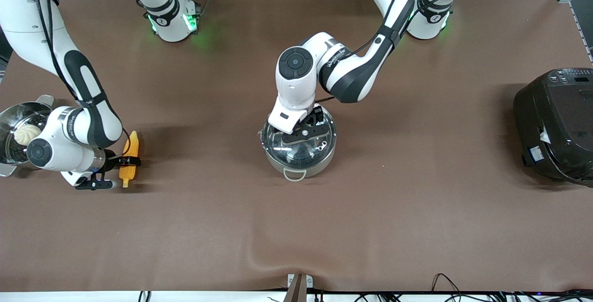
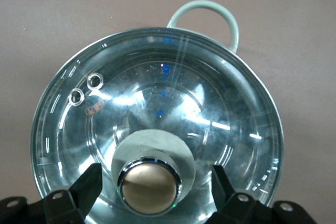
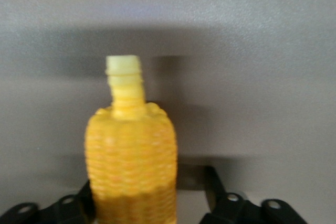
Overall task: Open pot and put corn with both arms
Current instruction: 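Close the right gripper on the yellow corn cob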
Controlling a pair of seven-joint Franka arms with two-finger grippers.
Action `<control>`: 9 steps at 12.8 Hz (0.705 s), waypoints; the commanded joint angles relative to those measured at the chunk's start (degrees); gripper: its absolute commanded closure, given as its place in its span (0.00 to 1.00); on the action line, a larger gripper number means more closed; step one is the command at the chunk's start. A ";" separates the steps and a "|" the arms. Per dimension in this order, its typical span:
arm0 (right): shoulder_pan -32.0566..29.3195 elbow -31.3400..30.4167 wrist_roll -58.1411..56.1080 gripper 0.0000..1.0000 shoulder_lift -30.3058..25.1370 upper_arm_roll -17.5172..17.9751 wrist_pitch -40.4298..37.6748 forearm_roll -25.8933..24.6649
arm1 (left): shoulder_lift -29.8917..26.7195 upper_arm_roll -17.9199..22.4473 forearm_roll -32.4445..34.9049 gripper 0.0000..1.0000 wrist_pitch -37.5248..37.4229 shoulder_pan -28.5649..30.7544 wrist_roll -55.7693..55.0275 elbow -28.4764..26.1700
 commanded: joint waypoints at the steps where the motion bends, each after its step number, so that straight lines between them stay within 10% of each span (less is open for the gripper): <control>1: -0.25 -0.89 -0.44 0.97 -1.19 0.64 -0.38 -0.13 | 0.98 0.85 -0.61 0.14 0.33 -0.68 -0.24 1.31; 9: 3.08 0.77 3.67 1.00 -5.75 1.07 -10.29 0.31 | 1.33 0.76 -0.78 0.37 0.69 -0.68 -0.85 1.31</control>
